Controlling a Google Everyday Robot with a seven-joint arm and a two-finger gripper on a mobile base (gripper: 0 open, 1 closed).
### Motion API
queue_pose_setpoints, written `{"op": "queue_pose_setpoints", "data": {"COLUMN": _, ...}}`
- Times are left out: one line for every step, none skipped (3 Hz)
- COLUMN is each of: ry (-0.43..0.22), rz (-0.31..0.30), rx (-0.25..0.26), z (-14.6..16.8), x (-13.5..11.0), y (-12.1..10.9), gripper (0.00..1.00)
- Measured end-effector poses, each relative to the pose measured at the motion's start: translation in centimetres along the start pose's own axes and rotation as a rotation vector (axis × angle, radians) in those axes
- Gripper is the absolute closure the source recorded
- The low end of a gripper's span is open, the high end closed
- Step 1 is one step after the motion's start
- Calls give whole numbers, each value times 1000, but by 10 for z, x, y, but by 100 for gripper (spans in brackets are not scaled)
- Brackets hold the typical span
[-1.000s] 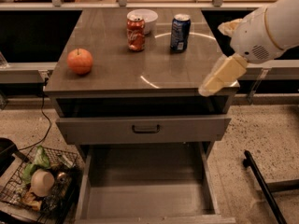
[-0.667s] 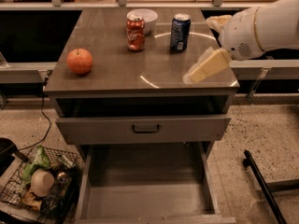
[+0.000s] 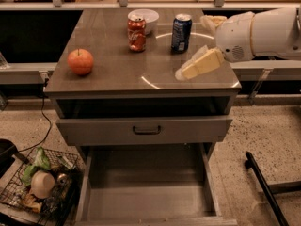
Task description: Place apple into middle drawer
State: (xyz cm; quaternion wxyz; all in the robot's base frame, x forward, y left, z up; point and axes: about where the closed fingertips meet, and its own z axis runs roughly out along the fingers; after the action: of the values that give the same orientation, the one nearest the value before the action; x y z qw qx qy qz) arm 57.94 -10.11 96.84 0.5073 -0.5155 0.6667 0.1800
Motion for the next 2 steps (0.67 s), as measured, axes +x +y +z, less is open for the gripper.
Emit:
{"op": "queue_pose_setpoints", "data": {"ry": 1, "rz": 0, "rx": 0, "z": 0, "x": 0, "y": 0, "gripper": 0}}
{"op": "queue_pose_setpoints", "data": {"ry": -13, "rz": -10, "rx": -35, "z": 20, "x": -1, "y": 7, "gripper": 0}}
